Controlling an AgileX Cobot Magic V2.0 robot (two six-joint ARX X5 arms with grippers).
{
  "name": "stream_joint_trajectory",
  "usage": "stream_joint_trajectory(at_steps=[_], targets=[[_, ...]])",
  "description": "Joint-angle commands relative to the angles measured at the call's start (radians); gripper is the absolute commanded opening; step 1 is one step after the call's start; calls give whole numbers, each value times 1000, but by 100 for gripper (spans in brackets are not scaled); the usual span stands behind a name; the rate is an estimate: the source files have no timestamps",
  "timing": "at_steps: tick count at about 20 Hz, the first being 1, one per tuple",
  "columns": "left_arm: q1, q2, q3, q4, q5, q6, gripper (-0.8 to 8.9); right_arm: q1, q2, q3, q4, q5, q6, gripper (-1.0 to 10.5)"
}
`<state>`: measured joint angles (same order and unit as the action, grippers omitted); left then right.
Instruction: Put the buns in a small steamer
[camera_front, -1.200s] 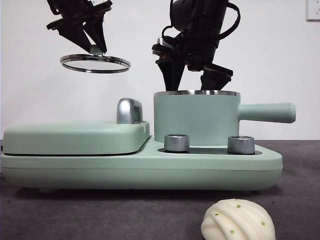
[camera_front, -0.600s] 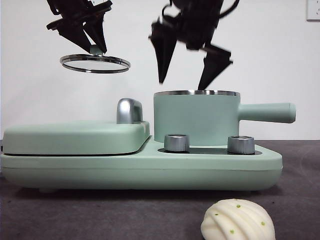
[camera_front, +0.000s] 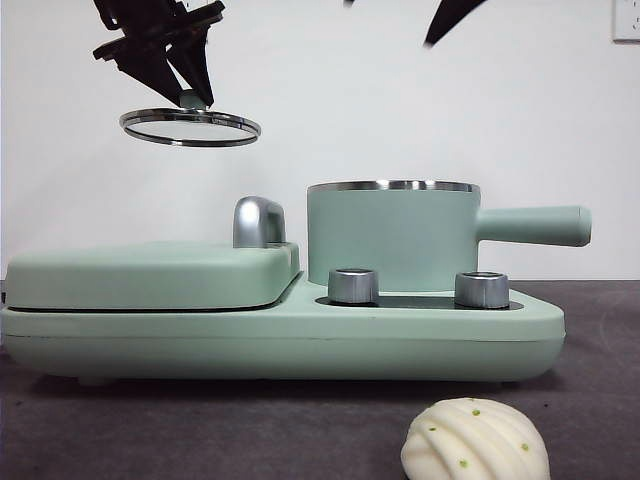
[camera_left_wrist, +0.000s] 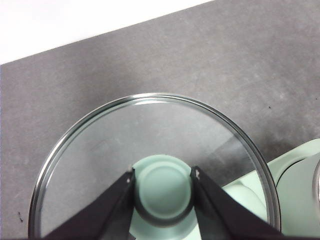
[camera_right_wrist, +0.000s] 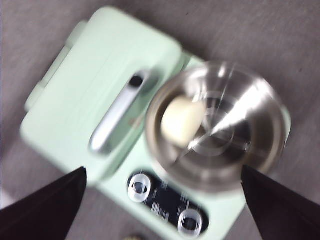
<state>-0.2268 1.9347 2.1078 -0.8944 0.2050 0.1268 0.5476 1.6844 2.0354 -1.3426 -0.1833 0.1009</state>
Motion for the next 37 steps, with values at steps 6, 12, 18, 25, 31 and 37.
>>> stream_joint_trajectory(at_steps=[6, 12, 18, 25, 31, 37], targets=[[-3, 3, 42, 23, 2, -8, 144, 163, -404, -560, 27, 1, 68, 494], [-5, 3, 42, 19, 2, -9, 144, 325, -578, -1025, 249, 78, 267, 493], [-9, 3, 42, 19, 2, -9, 144, 407, -538, -1252, 567, 58, 293, 493], [-9, 3, 42, 19, 2, -10, 144, 409, -411, -1278, 657, 65, 291, 493], [-9, 3, 42, 19, 2, -12, 144, 409, -285, -1278, 711, 76, 291, 489], [-9, 3, 42, 19, 2, -11, 144, 410, -241, -1277, 769, 80, 292, 189]])
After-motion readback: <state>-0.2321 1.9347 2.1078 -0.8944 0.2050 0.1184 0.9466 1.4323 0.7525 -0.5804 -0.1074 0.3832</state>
